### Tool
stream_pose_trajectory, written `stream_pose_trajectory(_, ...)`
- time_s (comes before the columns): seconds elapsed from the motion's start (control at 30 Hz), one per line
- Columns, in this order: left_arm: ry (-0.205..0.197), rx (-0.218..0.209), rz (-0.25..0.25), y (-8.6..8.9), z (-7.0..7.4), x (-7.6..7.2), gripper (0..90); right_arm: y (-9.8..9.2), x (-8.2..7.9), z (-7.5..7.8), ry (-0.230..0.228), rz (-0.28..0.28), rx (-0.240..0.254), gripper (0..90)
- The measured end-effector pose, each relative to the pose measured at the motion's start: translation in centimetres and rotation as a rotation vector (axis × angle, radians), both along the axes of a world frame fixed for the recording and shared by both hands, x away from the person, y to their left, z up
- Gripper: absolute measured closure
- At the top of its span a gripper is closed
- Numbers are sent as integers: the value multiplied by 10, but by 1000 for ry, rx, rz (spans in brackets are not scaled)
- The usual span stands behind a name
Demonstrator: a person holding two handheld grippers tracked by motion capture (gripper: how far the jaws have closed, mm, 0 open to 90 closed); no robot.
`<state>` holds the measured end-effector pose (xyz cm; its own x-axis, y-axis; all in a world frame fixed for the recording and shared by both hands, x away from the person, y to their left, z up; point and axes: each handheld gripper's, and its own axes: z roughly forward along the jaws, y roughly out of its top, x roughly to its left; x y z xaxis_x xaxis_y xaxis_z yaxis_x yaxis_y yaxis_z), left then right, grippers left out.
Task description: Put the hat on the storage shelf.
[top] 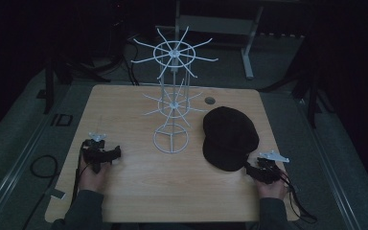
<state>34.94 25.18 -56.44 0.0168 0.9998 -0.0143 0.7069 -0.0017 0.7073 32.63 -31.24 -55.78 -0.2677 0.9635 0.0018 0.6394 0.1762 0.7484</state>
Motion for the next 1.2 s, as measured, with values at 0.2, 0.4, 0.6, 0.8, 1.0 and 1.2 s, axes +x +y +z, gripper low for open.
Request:
stream_pose_trajectory(0.2,0,0,0,0,0,0,142,0,0,0,0,0,-1,392)
stream_pose_trajectory(0.4,0,0,-2,0,0,0,142,0,0,0,2,0,-1,387)
stream_pose_trajectory(0.6,-1,0,-4,0,0,0,142,2,3,7,57,-10,2,452)
stream_pose_trajectory(0.8,0,0,-7,0,0,0,142,3,0,20,22,-15,37,452)
stream_pose_trajectory(1.0,0,0,-8,0,0,0,143,1,2,39,-27,-34,87,451)
stream_pose_trajectory(1.2,0,0,-11,0,0,0,143,0,13,53,-35,-46,93,445)
